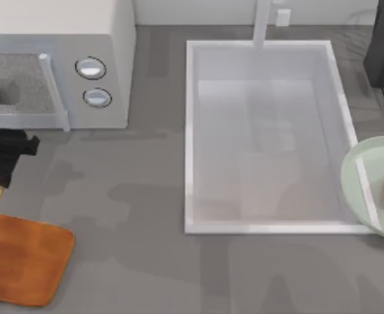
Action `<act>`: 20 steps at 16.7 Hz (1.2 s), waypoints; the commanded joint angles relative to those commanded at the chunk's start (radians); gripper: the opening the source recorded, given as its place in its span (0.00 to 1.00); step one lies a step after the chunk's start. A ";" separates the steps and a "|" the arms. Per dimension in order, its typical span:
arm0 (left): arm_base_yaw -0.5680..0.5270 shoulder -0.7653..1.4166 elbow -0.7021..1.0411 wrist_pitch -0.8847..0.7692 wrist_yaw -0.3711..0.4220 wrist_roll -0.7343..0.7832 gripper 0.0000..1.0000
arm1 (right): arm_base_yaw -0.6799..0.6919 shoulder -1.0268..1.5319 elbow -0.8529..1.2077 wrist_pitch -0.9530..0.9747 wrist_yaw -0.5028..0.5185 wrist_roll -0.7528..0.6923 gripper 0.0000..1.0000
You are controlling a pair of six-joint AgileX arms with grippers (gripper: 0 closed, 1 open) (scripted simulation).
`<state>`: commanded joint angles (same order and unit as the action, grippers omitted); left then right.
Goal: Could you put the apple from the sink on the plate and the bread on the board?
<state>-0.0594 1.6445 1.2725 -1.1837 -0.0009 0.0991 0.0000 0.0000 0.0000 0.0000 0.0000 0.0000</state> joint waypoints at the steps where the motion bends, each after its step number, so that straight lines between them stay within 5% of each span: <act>1: 0.000 0.000 0.000 0.000 0.000 0.000 0.00 | 0.000 0.000 0.000 0.000 0.000 0.000 1.00; 12: 0.032 -0.116 -0.298 0.186 0.002 -0.084 0.00 | 0.000 0.000 0.000 0.000 0.000 0.000 1.00; 20: 0.031 -0.118 -0.332 0.223 0.001 -0.088 0.00 | 0.000 0.000 0.000 0.000 0.000 0.000 1.00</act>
<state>-0.0287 1.5267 0.9401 -0.9612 0.0000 0.0107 0.0000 0.0000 0.0000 0.0000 0.0000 0.0000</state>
